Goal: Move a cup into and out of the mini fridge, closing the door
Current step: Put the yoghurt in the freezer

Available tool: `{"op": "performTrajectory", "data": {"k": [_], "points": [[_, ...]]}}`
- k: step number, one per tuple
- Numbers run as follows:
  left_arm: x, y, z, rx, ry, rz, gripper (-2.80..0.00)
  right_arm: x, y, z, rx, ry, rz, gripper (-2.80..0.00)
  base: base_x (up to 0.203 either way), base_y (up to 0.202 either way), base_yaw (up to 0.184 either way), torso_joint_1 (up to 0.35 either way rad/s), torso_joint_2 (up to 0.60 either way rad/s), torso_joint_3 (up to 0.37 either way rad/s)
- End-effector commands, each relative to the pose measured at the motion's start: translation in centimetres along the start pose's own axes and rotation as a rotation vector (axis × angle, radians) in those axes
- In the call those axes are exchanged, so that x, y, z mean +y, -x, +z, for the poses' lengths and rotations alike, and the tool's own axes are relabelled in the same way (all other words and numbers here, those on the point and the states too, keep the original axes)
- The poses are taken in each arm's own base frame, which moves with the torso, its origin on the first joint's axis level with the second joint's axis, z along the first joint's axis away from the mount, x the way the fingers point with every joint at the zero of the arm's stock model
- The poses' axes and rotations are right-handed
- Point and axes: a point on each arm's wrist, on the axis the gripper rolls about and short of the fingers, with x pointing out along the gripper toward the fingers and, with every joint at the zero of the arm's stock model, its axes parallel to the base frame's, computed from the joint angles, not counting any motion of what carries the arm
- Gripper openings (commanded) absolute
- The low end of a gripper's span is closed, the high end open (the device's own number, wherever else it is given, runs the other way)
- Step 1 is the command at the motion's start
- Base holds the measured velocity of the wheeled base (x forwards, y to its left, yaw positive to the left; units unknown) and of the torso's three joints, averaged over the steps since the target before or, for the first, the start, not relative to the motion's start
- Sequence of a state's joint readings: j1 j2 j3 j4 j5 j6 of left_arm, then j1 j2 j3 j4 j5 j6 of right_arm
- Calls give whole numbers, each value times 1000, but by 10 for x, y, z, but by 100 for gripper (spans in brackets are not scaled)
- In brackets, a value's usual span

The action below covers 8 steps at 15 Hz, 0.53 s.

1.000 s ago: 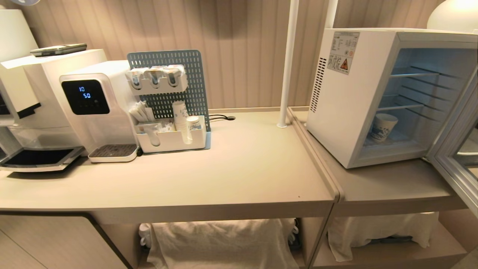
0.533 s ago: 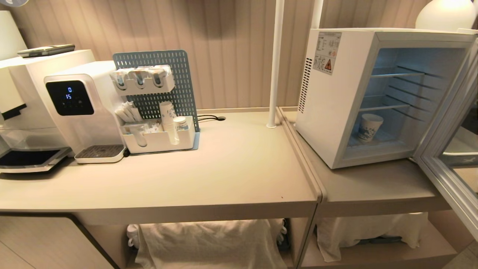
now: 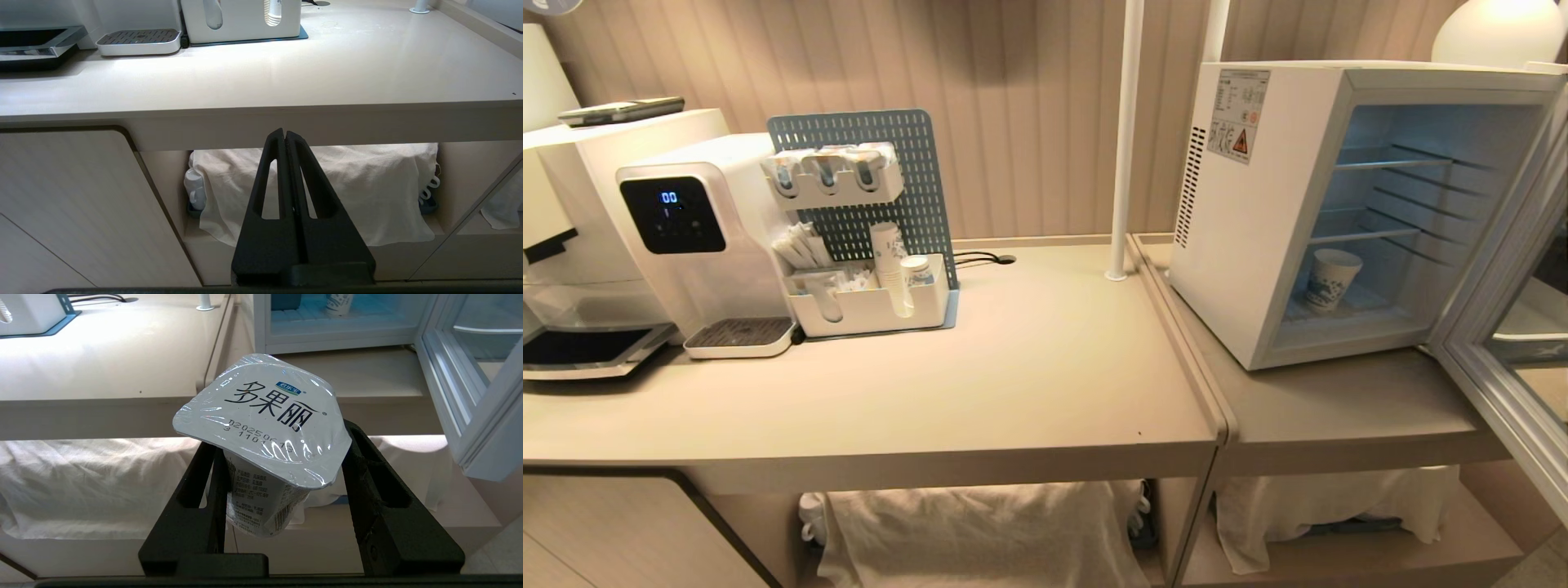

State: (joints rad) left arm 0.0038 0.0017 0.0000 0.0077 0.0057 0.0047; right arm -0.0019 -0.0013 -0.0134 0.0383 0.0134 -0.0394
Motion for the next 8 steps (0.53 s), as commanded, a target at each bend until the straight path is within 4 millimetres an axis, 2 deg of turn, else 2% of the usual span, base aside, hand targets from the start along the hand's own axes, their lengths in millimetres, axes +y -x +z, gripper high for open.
{"op": "performTrajectory", "data": {"k": [1,8], "points": [[0,0,0,0,0,1,-280,0,0,0,2,0,1,-280,0,0,0,0,0,0],[0,0,0,-3,-11,1,-280,0,0,0,2,0,1,-280,7,0,0,0,-1,1]]}}
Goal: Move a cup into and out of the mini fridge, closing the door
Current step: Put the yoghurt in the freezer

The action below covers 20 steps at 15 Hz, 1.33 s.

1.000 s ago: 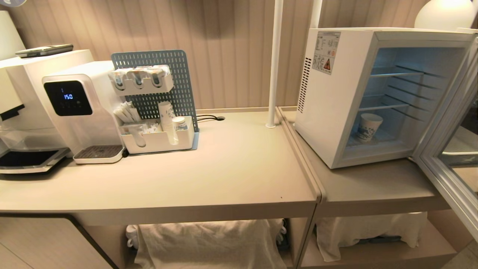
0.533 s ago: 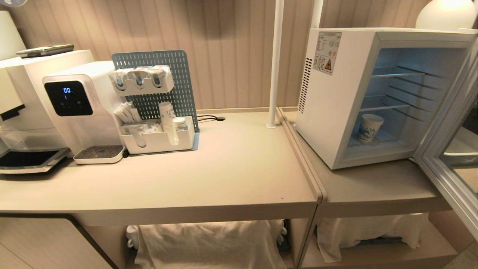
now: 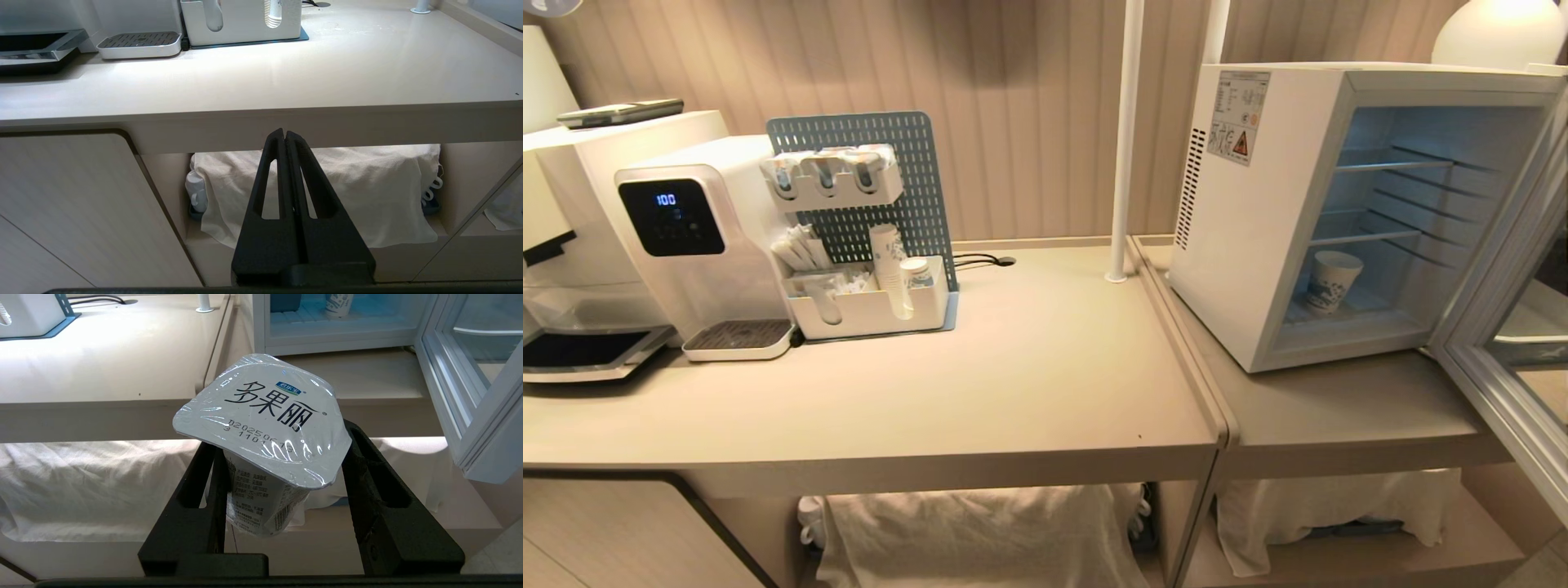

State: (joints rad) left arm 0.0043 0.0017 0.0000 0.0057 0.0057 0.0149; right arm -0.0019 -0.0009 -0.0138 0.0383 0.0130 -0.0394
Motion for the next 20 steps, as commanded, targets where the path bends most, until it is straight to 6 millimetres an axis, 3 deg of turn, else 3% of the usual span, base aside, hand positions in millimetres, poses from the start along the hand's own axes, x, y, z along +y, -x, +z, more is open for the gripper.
{"op": "performTrajectory", "data": {"k": [1,5,13,20], "points": [[0,0,0,-1,0,2,-280,0,0,0,2,0,1,-280,125,0,0,-2,-7,2],[0,0,-1,4,6,-1,-280,0,0,0,2,2,1,-280,165,0,-2,12,3,-2],[0,0,0,0,-4,2,-280,0,0,0,2,0,1,-280,0,0,0,0,0,0],[0,0,0,3,6,1,-280,0,0,1,-2,4,2,-280,119,-106,3,2,2,2]]}}
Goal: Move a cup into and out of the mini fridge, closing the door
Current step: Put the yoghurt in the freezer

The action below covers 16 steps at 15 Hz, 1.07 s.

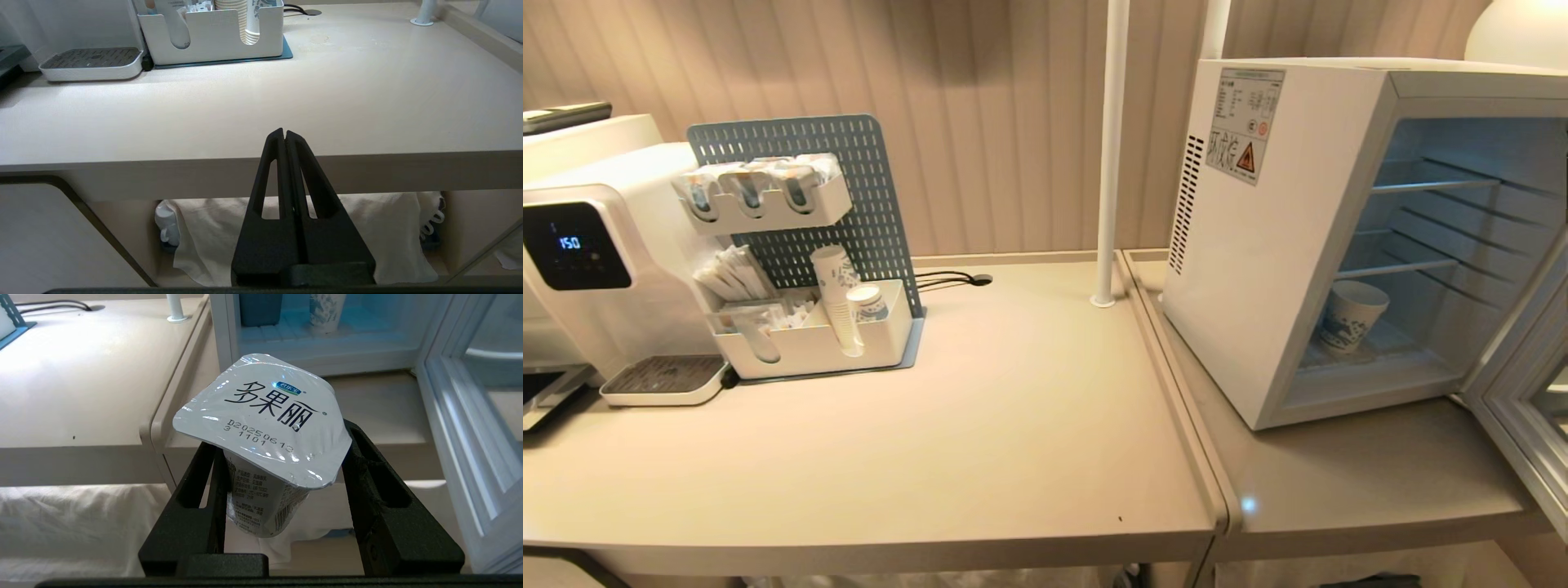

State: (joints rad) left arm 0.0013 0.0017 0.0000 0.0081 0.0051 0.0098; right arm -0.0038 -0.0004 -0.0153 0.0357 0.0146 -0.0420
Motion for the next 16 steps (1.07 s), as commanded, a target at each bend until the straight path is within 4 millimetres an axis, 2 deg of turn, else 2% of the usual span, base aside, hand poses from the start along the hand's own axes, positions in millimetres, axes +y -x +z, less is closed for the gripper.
{"op": "performTrajectory", "data": {"k": [1,2,4,6,7,8,10,11,13,16], "points": [[0,0,0,1,2,4,-280,0,1,2,-7,7,9,-280,0,0,0,0,0,0],[0,0,0,1,5,4,-280,0,4,16,-34,10,24,-280,0,0,0,0,0,0],[0,0,0,0,7,6,-280,-1,7,59,-53,-6,49,-280,0,0,0,0,0,0],[0,0,0,-1,8,6,-280,-3,-16,105,47,-40,65,-280,0,0,0,0,0,0],[0,0,0,-1,8,6,-280,-4,-42,128,134,-56,70,-280,0,0,0,0,0,0],[0,0,0,-1,8,6,-280,-5,-64,142,201,-66,72,-280,0,0,0,0,0,0],[0,0,0,-1,8,6,-280,-7,-124,160,353,-83,66,-280,0,0,0,0,0,0],[0,0,0,-1,10,6,-280,-8,-159,162,433,-90,57,-280,0,0,0,0,0,0],[0,0,0,-1,10,6,-280,-11,-224,154,550,-98,27,-280,0,0,0,0,0,0],[0,0,0,-1,10,6,-280,-21,-316,123,576,-99,-55,-280,0,0,0,0,0,0]]}}
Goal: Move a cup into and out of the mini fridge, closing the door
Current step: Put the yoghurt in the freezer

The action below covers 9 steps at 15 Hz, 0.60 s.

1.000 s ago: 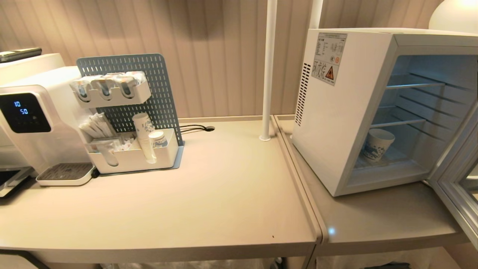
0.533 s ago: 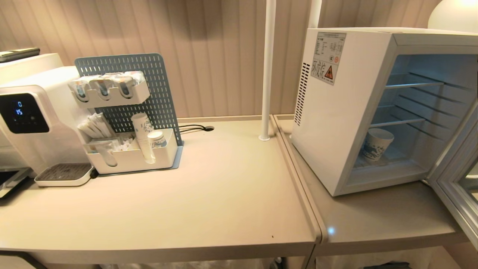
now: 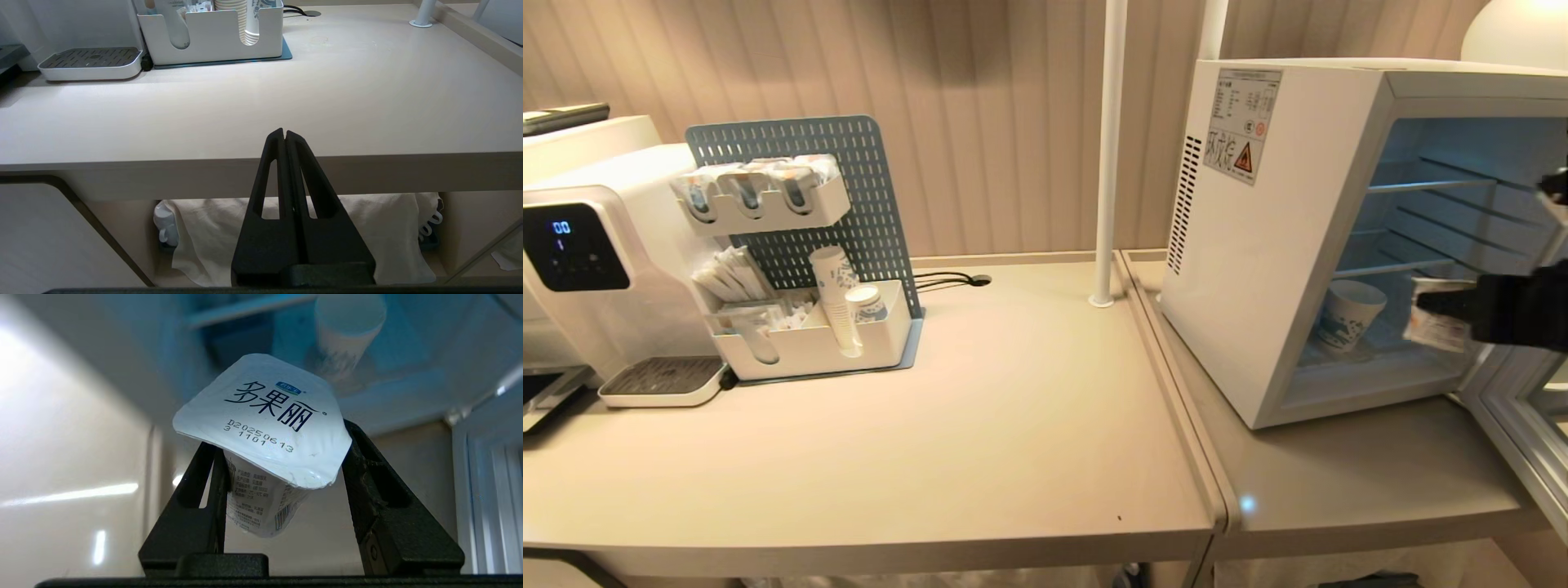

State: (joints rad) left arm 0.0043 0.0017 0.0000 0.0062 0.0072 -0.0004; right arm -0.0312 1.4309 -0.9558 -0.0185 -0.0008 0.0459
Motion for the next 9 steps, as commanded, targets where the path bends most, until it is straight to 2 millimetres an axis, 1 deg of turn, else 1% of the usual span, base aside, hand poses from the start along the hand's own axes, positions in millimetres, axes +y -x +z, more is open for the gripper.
{"op": "performTrajectory", "data": {"k": [1,2,3,4,5,7,9], "points": [[0,0,0,1,1,1,-280,-7,-102,-15,81,-9,-60,-280,0,0,0,0,0,0],[0,0,0,0,1,1,-280,-11,-121,-10,1,-15,-93,-280,0,0,0,0,0,0],[0,0,0,0,1,1,-280,-15,-136,-1,-116,-26,-141,-280,0,0,0,0,0,0],[0,0,0,0,1,1,-280,-20,-139,7,-177,-37,-190,-280,0,0,0,0,0,0],[0,0,0,0,0,1,-280,-23,-139,11,-194,-42,-204,-280,0,0,0,0,0,0],[0,0,0,0,1,1,-280,-31,-136,15,-208,-46,-227,-280,0,0,0,0,0,0],[0,0,0,0,1,-1,-280,-37,-140,14,-203,-48,-242,-280,0,0,0,0,0,0]]}}
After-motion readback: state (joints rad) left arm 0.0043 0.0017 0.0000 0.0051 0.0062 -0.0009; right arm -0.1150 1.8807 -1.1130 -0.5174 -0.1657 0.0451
